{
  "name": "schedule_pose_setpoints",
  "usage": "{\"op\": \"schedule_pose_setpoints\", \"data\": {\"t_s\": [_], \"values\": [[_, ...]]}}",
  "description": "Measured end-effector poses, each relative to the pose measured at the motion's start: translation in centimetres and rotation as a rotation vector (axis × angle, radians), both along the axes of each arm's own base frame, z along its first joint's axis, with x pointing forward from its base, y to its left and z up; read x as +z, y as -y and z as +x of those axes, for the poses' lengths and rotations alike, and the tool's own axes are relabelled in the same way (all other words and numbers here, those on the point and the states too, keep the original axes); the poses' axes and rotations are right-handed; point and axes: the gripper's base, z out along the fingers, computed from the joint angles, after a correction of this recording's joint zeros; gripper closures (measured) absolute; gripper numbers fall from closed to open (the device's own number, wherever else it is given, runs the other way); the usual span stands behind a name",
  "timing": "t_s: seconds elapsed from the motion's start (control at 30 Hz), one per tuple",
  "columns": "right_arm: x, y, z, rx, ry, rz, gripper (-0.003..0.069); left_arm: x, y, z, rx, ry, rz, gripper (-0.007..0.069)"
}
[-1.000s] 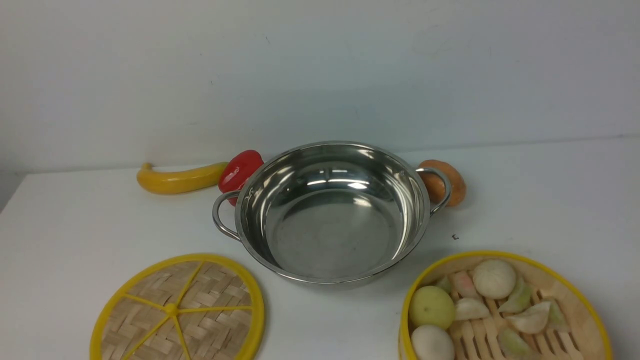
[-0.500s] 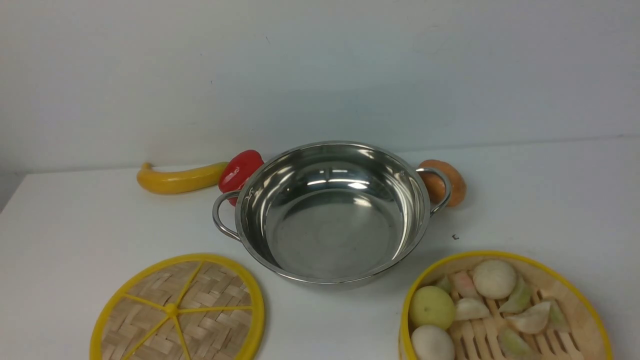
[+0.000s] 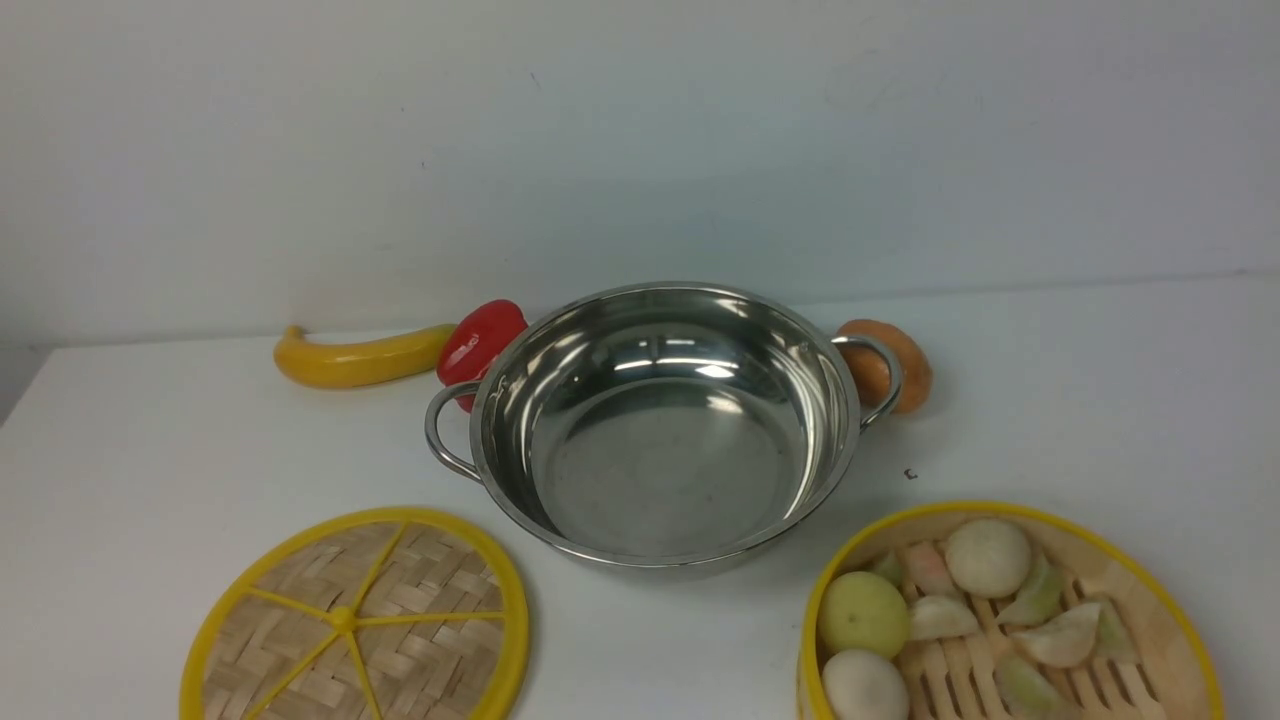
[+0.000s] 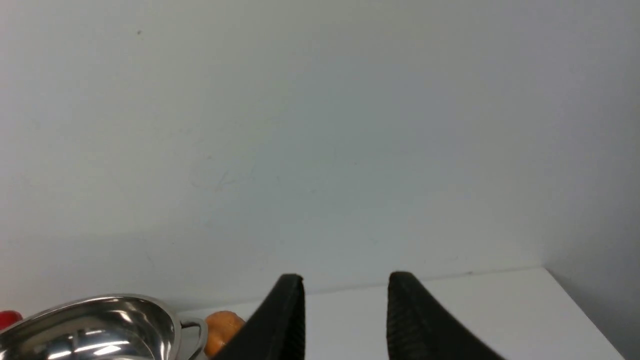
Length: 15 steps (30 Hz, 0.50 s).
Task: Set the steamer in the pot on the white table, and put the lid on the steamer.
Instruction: 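Reach for and grasp the rim of the bamboo steamer holding the buns with the right gripper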
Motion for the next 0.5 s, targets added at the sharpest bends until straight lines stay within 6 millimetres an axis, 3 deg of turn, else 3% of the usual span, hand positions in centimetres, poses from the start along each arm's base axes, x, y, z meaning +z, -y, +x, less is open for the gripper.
{"op": "schedule_pose_setpoints", "data": {"t_s": [0.5], "values": [[-0.07, -0.50, 0.00, 0.054, -0.007, 0.097, 0.0411, 0.00, 0.00, 0.00, 0.000, 0.000, 0.000, 0.0383]]}}
